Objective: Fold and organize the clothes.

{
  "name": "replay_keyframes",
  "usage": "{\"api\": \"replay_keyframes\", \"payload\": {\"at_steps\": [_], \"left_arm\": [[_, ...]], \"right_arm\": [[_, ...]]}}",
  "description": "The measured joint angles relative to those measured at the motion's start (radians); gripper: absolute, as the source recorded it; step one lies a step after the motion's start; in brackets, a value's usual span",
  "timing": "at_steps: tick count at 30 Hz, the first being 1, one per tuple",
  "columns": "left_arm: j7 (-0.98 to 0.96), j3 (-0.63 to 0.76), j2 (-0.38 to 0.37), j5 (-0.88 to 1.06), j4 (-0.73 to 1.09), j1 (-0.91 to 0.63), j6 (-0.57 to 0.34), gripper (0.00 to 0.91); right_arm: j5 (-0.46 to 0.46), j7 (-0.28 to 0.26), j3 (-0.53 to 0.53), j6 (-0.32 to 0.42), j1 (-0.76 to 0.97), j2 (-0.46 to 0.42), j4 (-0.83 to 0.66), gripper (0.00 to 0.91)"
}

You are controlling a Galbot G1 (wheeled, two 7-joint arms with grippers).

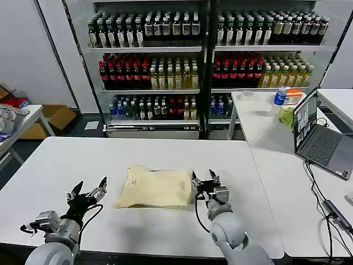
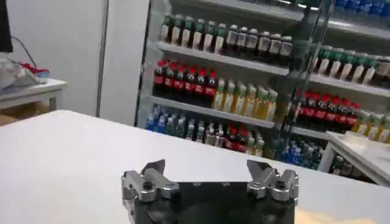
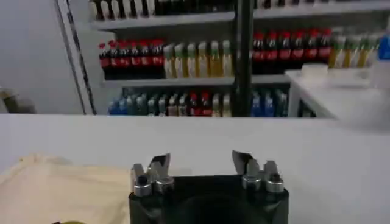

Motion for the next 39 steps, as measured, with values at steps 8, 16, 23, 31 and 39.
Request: {"api": "replay_keyframes", "payload": {"at_steps": [8,16,23,31,39], "left_arm": [[0.006,0.003,0.009,0.017,0.002,0.002,0.0,0.907],[0.013,-0.005,0.018,0.027,-0.005,0.018,-0.002,0.907],[0.017,-0.003,0.015,0.041,-0.017,0.028,-0.002,0.907],[0.021,-0.002,0.013,0.053,-0.029,0.043,-0.003,0.907],[0.024,-0.007,0.01,0.063,-0.041,0.058,-0.005,0.907]], "right_arm": [[-0.076,-0.01,0.043,0.076,-0.065,-0.053,0.069,0.907],[-0.107,-0.021,0.083,0.122,-0.128,-0.088,0.145,0.907],[-0.117,-0.033,0.11,0.143,-0.184,-0.108,0.21,0.907],[-0.114,-0.043,0.14,0.16,-0.238,-0.133,0.273,0.907],[-0.111,-0.041,0.162,0.166,-0.279,-0.153,0.321,0.907]]}}
